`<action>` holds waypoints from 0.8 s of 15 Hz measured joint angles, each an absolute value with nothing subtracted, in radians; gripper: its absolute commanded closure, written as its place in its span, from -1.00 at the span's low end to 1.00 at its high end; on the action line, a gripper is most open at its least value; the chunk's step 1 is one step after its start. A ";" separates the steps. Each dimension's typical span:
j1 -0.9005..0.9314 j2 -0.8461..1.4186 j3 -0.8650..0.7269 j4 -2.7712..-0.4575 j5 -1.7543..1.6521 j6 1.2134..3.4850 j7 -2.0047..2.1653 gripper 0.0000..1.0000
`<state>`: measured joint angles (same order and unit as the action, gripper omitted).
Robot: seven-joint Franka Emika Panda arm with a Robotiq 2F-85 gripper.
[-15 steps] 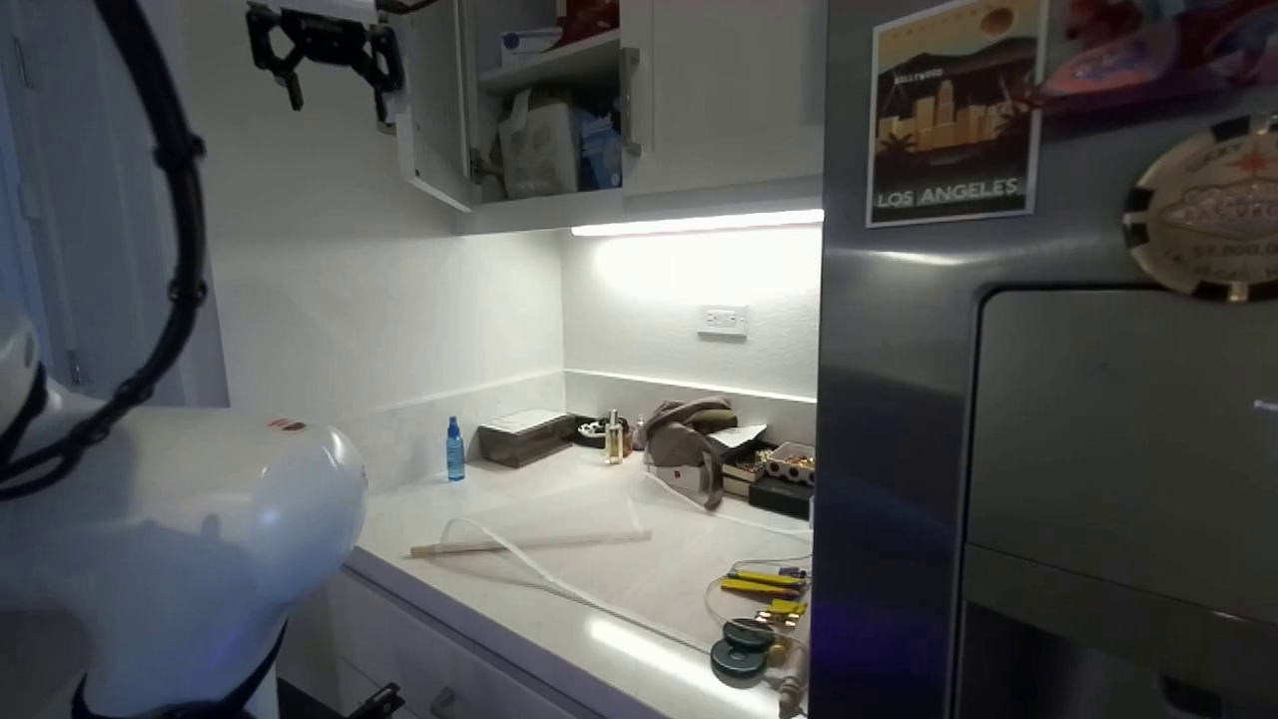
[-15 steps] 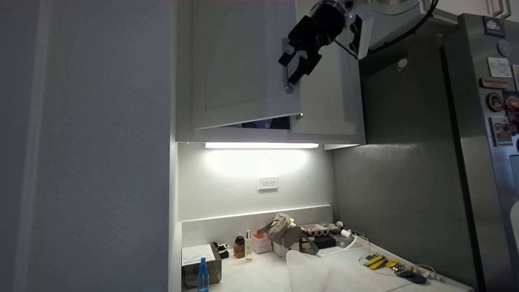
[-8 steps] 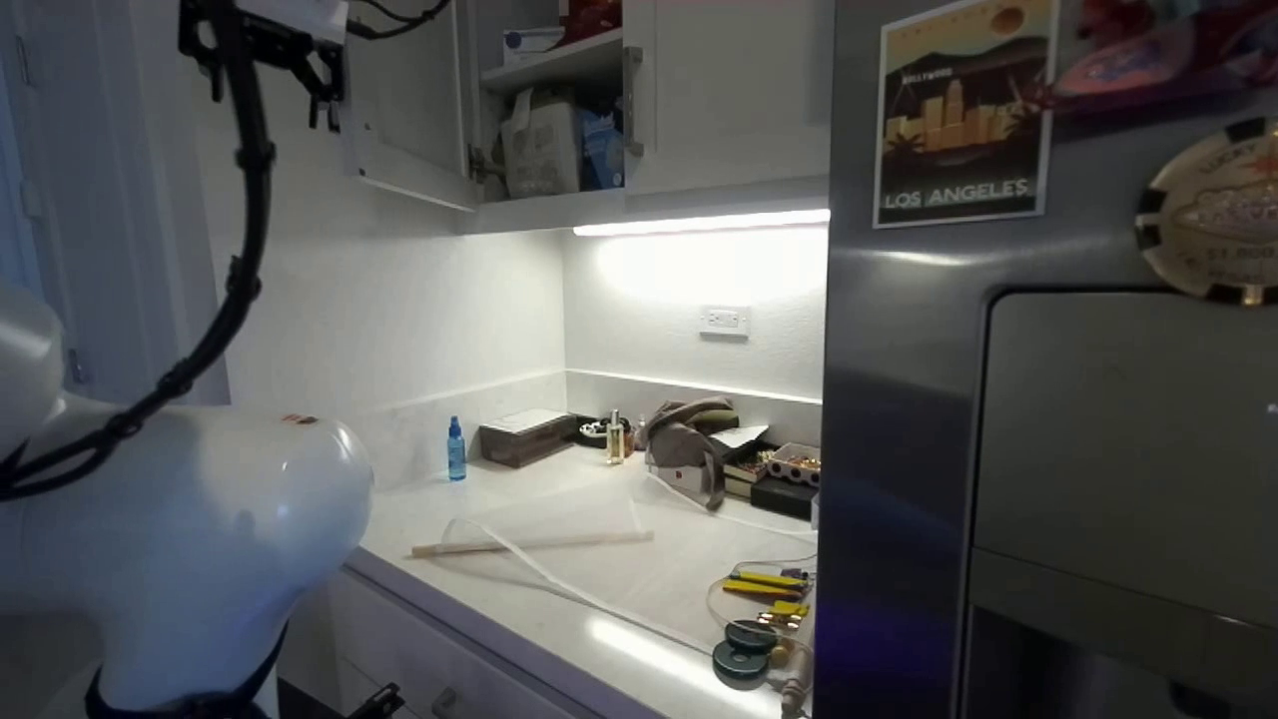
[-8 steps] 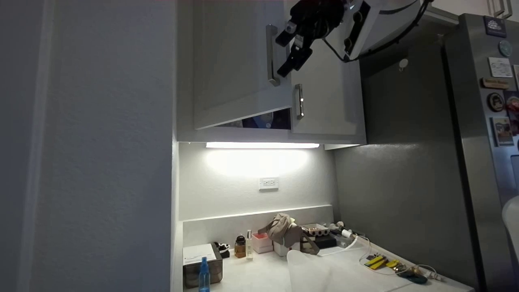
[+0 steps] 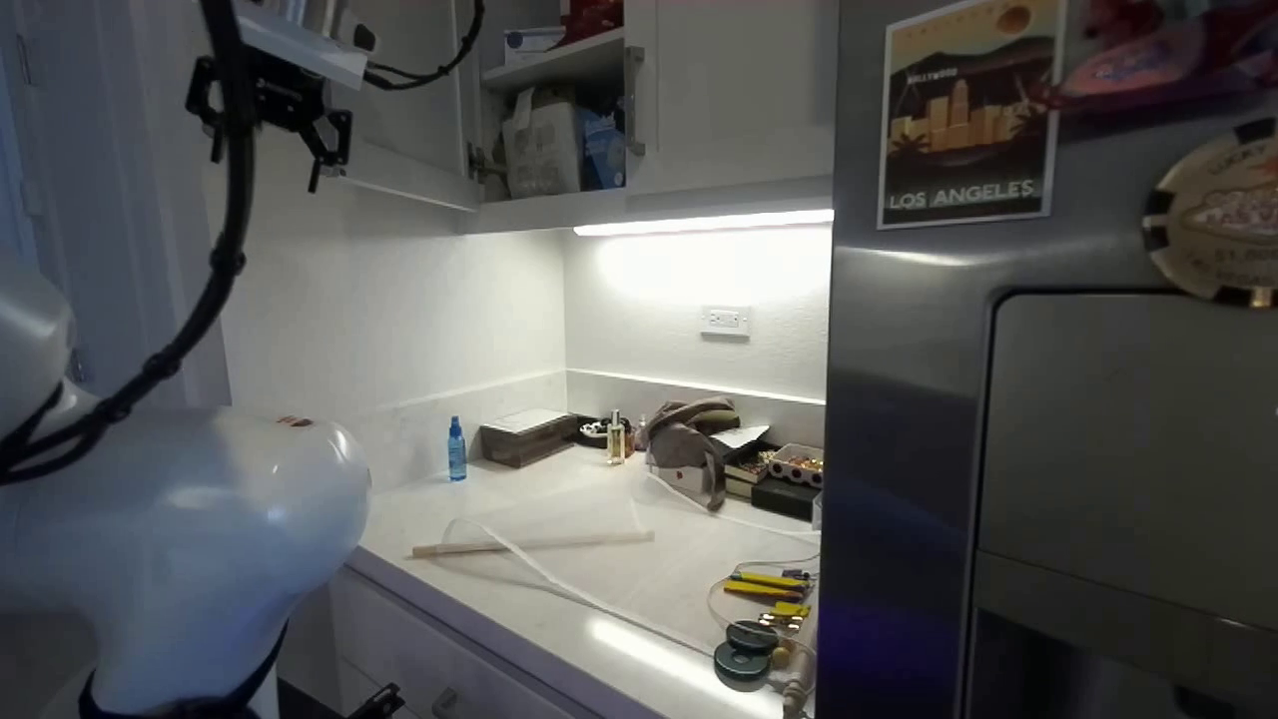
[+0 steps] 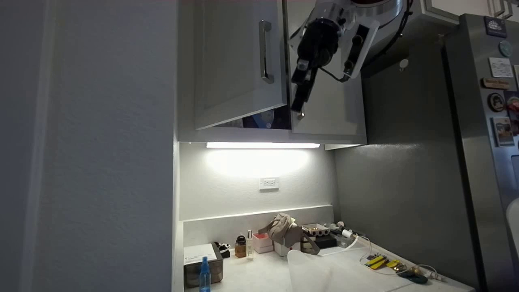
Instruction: Open the left and right cabinet doors, then close the right and left cabinet doors
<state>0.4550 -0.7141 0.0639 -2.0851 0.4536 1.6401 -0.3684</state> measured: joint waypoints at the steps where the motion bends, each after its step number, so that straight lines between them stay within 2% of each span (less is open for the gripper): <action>1: 0.428 -0.708 0.064 -2.084 0.434 1.594 -0.362 -1.00; 7: 0.283 -0.689 0.072 -2.062 0.294 1.418 -0.298 -1.00; 9: 0.250 -0.689 0.083 -2.053 0.246 1.422 -0.268 -1.00; 12: 0.208 -0.689 0.113 -2.053 0.192 1.545 -0.215 -1.00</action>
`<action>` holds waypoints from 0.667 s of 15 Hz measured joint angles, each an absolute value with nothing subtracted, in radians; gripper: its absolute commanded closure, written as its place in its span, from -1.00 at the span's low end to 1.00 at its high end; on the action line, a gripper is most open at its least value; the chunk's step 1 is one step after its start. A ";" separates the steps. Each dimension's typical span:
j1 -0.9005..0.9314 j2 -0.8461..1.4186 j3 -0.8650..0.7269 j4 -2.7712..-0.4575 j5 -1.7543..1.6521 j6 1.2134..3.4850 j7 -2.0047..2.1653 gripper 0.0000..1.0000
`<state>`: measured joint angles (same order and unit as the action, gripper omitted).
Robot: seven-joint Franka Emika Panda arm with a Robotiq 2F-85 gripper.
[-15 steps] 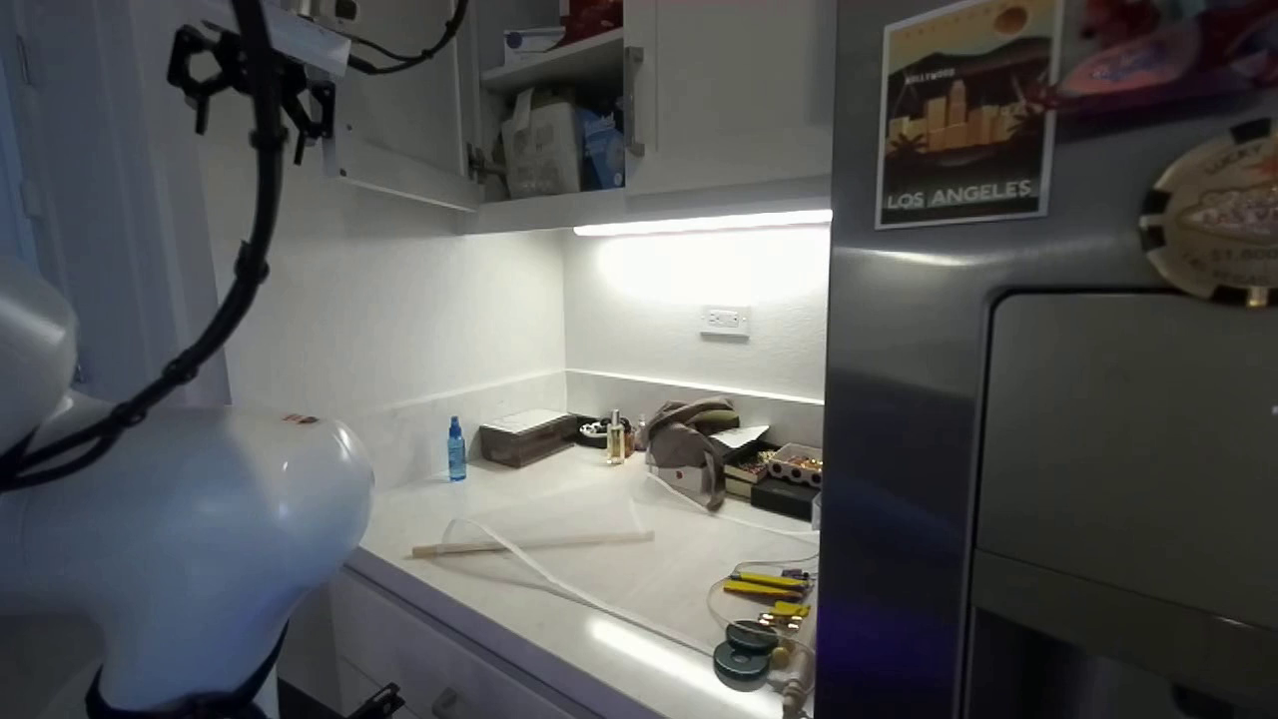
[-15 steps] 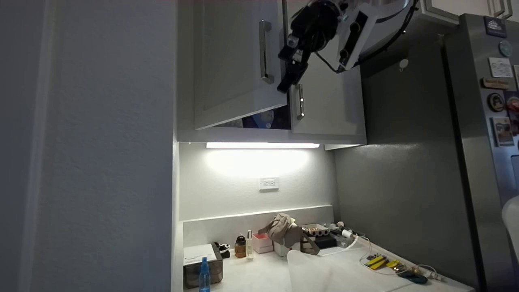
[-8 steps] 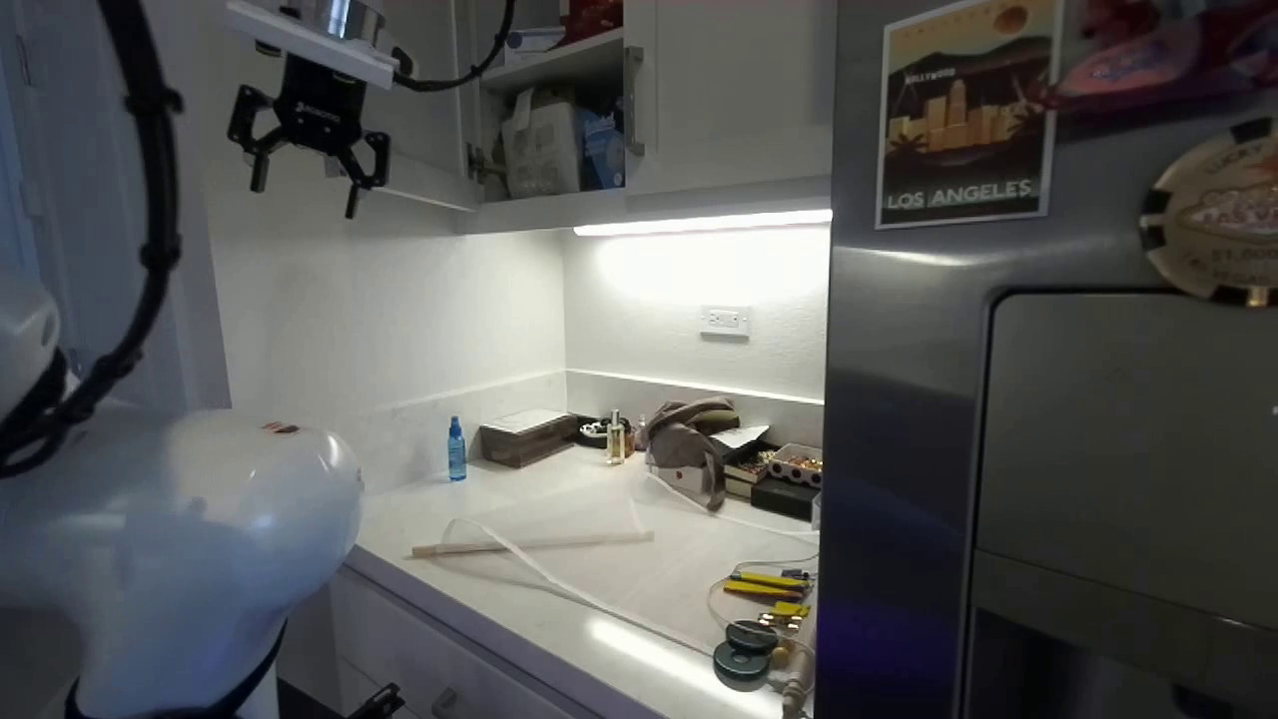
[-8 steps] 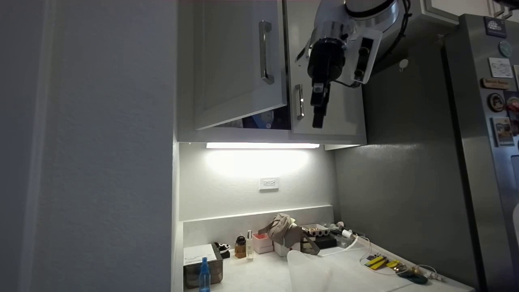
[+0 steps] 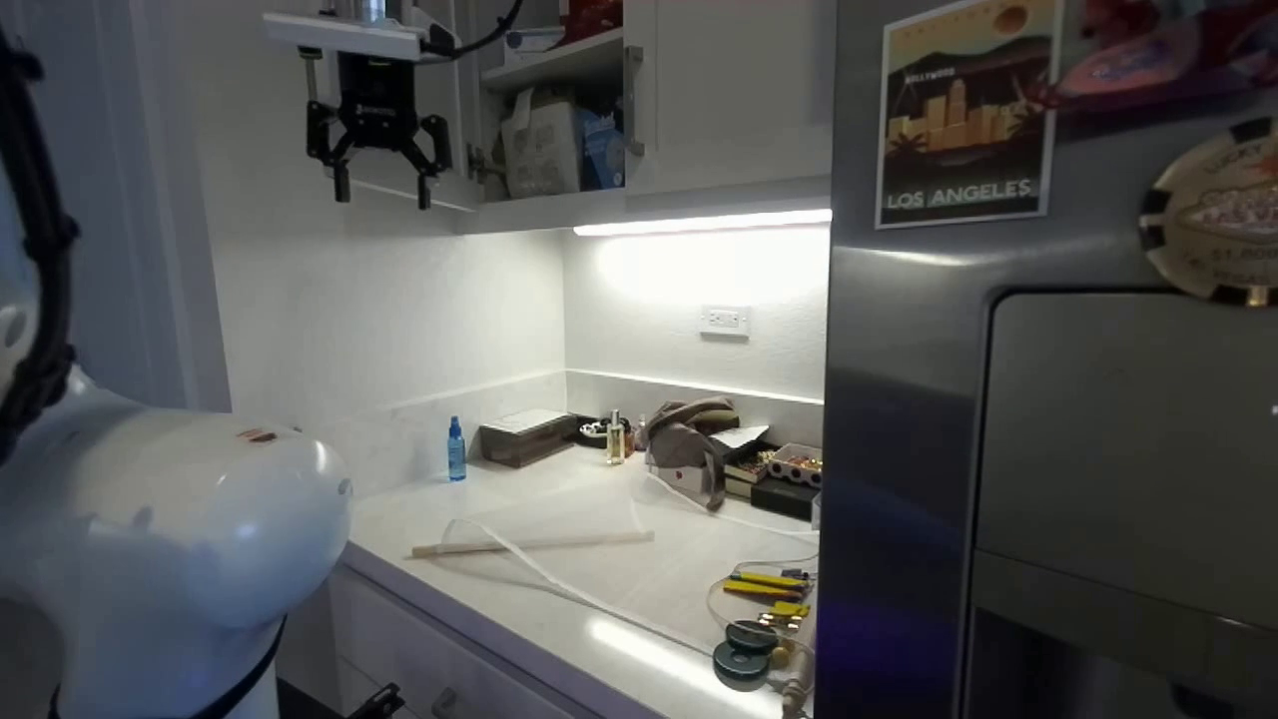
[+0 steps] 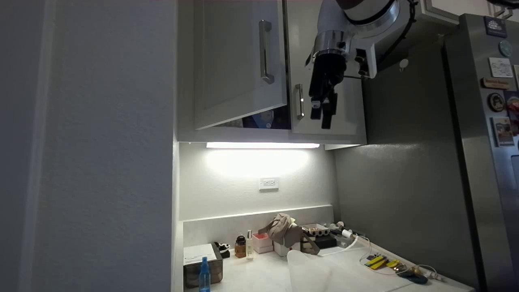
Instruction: Open the left and right cabinet doors, then close the right and left cabinet doors
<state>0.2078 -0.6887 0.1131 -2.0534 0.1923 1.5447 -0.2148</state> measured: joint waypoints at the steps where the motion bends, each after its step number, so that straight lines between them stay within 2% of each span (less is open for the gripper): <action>1: 0.198 -0.687 0.127 -2.057 0.176 1.600 -0.194 -1.00; 2: 0.190 -0.684 0.141 -2.063 0.160 1.661 -0.170 -0.50; 3: 0.181 -0.681 0.154 -2.072 0.145 1.725 -0.144 -0.47; 10: 0.160 -0.606 0.206 -2.121 0.077 2.074 -0.010 0.63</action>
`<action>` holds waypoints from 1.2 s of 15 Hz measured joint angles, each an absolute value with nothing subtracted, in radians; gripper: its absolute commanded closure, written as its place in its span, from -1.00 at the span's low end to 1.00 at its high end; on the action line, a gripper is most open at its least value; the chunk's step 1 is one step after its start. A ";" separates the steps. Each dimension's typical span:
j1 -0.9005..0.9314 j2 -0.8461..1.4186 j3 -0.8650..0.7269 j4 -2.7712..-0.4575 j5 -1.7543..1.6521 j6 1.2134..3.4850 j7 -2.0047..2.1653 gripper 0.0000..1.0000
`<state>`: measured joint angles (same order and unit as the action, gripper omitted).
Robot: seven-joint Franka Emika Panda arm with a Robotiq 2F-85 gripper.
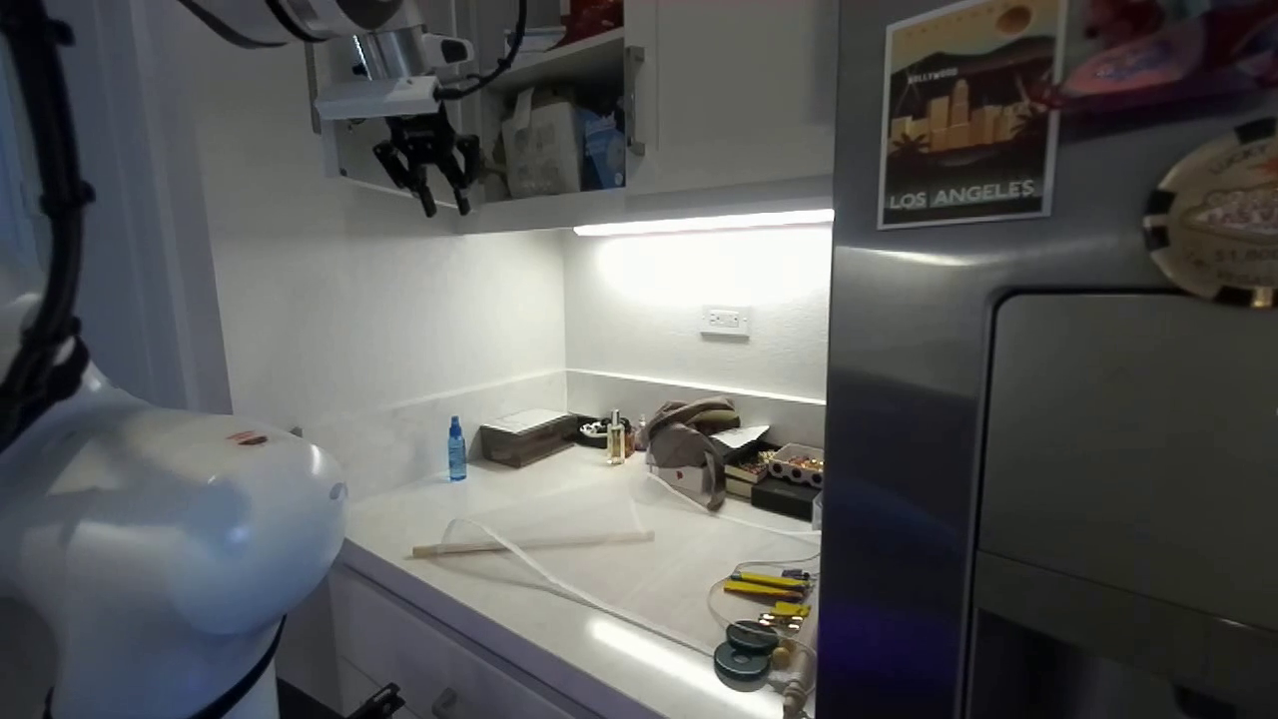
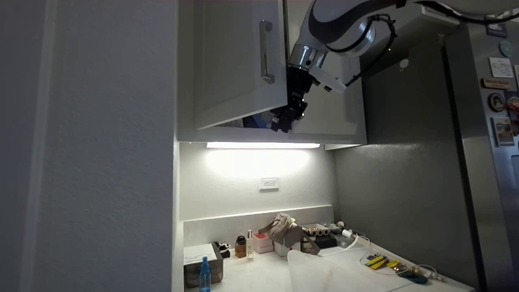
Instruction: Open the left and right cabinet doors, then close the right and left cabinet doors
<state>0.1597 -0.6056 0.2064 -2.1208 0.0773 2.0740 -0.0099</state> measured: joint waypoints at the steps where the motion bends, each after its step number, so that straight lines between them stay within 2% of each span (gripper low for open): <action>1: 0.160 -0.594 0.209 -2.120 0.076 2.101 0.001 0.76; 3: 0.160 -0.579 0.213 -2.117 0.076 2.133 0.022 0.99; 12: 0.189 -0.621 0.152 -2.082 0.168 2.133 0.044 1.00; 18: 0.241 -0.748 -0.063 -2.147 0.432 2.117 -0.066 1.00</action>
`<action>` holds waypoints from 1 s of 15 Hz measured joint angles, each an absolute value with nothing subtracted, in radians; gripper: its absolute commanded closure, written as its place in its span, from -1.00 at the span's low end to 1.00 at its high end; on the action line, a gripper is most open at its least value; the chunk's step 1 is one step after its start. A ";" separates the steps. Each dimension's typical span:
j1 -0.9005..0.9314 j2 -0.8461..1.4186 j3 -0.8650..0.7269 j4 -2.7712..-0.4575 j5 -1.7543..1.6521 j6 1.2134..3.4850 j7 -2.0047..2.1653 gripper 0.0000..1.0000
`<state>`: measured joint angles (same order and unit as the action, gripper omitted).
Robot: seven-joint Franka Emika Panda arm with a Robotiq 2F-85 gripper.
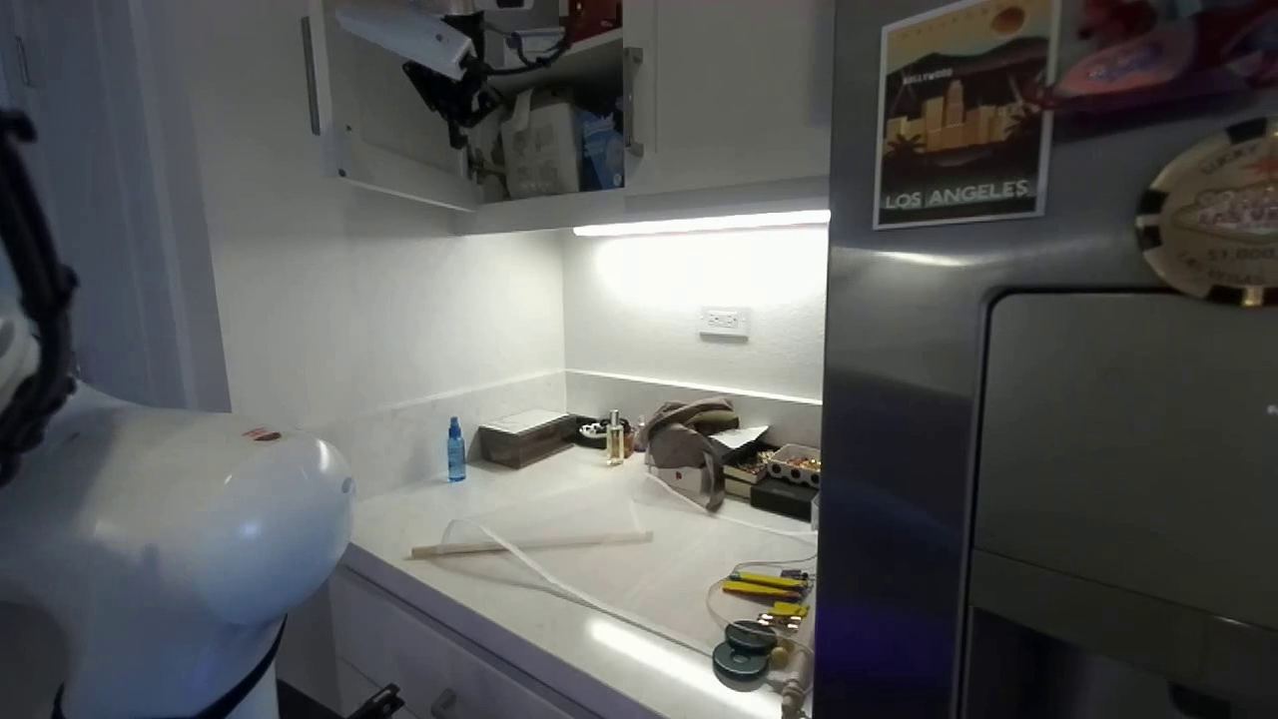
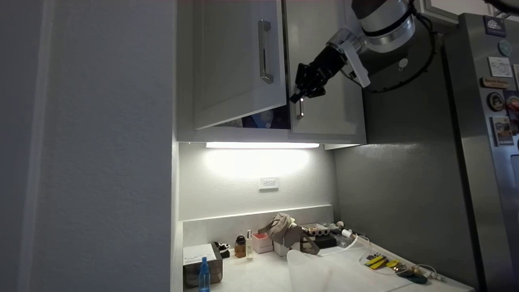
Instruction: Open the left and right cabinet doors, then close the right and left cabinet doors
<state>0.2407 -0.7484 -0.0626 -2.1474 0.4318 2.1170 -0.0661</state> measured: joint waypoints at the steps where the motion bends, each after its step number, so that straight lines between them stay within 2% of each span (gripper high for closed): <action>1: 0.257 -0.758 -0.104 -2.152 0.483 2.106 -0.101 1.00; 6: 0.328 -0.747 -0.206 -2.161 0.712 2.056 -0.239 1.00; 15: 0.330 -0.587 -0.131 -2.074 0.980 1.904 -0.365 1.00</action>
<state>0.3303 -0.5869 -0.1306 -2.0741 0.9801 1.9038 -0.3649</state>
